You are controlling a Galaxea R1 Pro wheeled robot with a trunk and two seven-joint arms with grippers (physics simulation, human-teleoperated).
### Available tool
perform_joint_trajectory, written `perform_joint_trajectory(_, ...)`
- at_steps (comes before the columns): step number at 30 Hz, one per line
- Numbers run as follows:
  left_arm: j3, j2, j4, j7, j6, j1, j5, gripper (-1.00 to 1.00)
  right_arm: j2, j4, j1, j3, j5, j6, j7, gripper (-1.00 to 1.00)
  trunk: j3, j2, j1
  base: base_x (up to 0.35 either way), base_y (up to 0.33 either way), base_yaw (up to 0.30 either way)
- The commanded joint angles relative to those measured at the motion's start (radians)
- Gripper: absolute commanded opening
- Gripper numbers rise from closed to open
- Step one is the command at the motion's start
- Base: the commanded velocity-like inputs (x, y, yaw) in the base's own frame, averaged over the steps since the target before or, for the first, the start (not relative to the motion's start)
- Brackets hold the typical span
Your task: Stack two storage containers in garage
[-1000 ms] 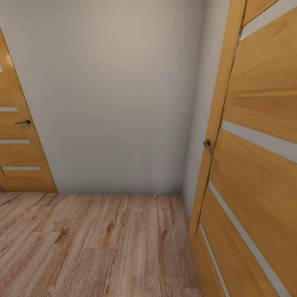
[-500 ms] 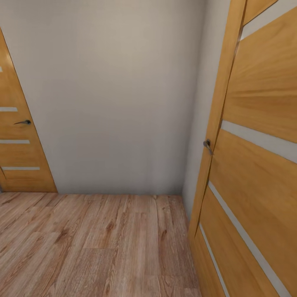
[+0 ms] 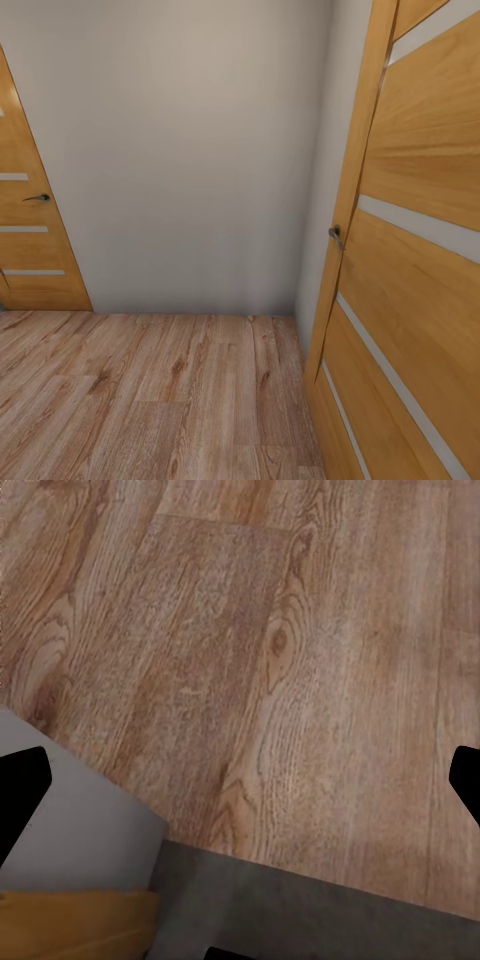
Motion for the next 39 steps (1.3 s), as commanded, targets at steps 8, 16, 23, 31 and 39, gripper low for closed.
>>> perform_joint_trajectory(8,-0.001,0.002,0.004,-0.005,0.000,-0.002,0.008,1.00,-0.004,-0.011,-0.025,0.004,0.003,0.116,0.005,1.00,-0.001,-0.001,0.000,0.000,0.000,0.000)
perform_joint_trajectory(16,-0.001,0.000,0.004,-0.007,0.002,-0.002,0.007,1.00,-0.005,-0.010,-0.027,0.005,0.004,0.120,0.004,1.00,-0.001,-0.001,0.000,0.000,0.000,0.000)
perform_joint_trajectory(23,-0.006,0.001,0.004,-0.018,0.008,-0.002,0.006,1.00,-0.005,-0.010,-0.027,0.005,0.003,0.119,0.004,1.00,-0.001,-0.001,0.000,0.000,0.000,0.000)
perform_joint_trajectory(31,-0.004,-0.001,0.004,-0.015,0.007,-0.002,0.007,1.00,-0.005,-0.010,-0.027,0.005,0.003,0.119,0.004,1.00,-0.001,-0.001,0.000,0.000,0.000,0.000)
perform_joint_trajectory(39,-0.002,-0.002,0.004,-0.012,0.006,-0.002,0.009,1.00,-0.005,-0.009,-0.026,0.005,0.004,0.120,0.005,1.00,-0.001,-0.001,0.000,0.000,0.000,0.000)
